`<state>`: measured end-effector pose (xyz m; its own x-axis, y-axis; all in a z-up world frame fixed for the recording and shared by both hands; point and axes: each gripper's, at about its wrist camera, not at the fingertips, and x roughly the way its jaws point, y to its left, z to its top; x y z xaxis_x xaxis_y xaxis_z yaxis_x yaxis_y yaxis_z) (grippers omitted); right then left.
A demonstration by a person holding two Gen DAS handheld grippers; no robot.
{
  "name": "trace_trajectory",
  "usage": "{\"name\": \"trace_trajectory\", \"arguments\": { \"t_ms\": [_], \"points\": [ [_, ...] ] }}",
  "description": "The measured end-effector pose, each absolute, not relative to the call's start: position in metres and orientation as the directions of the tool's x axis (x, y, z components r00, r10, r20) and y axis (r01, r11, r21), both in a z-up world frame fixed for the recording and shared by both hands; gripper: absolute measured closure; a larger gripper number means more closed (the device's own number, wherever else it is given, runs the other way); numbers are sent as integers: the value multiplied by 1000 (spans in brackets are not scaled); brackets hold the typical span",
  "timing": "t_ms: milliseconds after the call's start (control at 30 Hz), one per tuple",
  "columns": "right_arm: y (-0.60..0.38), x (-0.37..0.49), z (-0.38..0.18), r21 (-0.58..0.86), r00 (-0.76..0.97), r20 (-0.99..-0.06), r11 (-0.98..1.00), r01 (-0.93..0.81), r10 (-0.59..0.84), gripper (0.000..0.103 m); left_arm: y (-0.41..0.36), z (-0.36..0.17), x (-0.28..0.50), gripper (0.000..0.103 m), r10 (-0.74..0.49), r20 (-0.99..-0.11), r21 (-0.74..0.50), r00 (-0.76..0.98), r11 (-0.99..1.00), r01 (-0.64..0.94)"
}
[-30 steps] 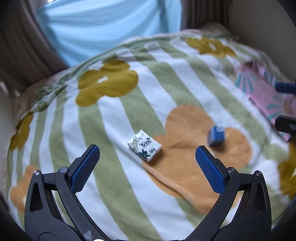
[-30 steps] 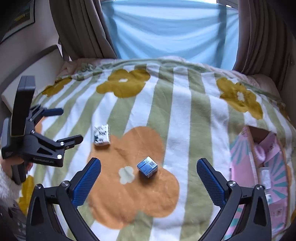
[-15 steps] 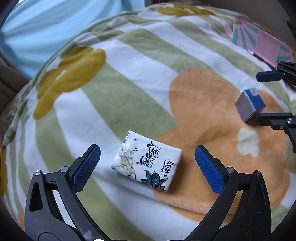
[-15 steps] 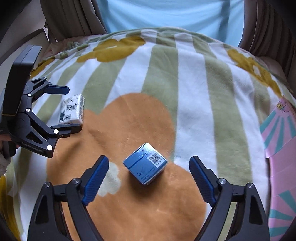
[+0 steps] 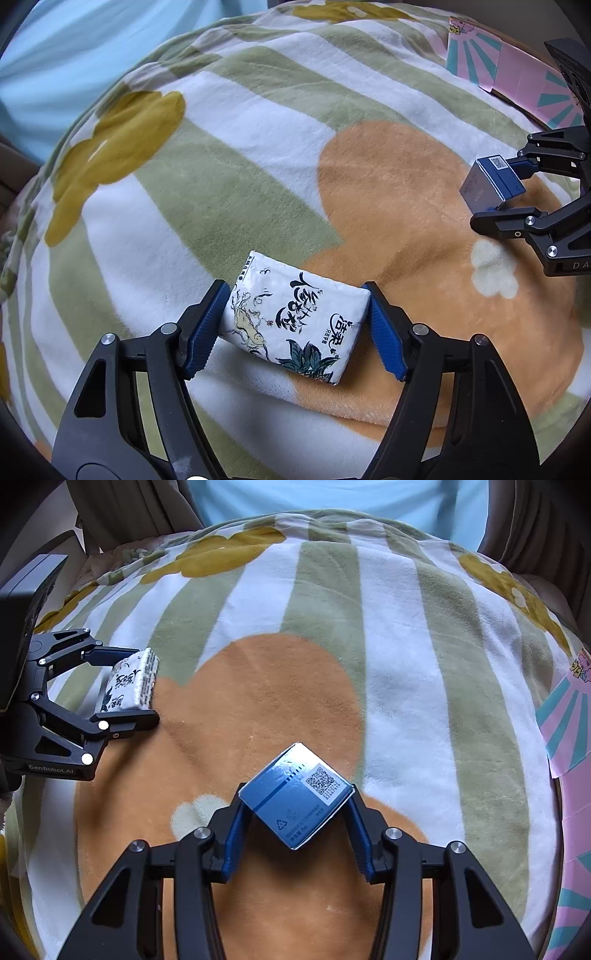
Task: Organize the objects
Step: 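Grasp the white tissue pack with the left tool while the right tool grasps the blue cube, then carry the tissue pack and blue cube into the cardboard box and release both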
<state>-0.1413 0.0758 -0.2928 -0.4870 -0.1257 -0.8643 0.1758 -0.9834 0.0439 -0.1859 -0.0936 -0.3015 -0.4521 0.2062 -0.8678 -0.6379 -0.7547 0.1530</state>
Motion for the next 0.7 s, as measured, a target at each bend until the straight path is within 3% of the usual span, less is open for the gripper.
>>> {"name": "trace_trajectory", "arguments": {
  "t_ms": [300,700],
  "points": [
    [84,-141,-263,37,-494,-863,-988,150,-107,58,-89,-269,-179,33,210,-855,143,-474,-782,-606],
    [103,-117,-129,45,-572,-809,-986,161,-131,58,-80,-145,-142,33,200,-817,74,-541,-893,-443]
  ]
}}
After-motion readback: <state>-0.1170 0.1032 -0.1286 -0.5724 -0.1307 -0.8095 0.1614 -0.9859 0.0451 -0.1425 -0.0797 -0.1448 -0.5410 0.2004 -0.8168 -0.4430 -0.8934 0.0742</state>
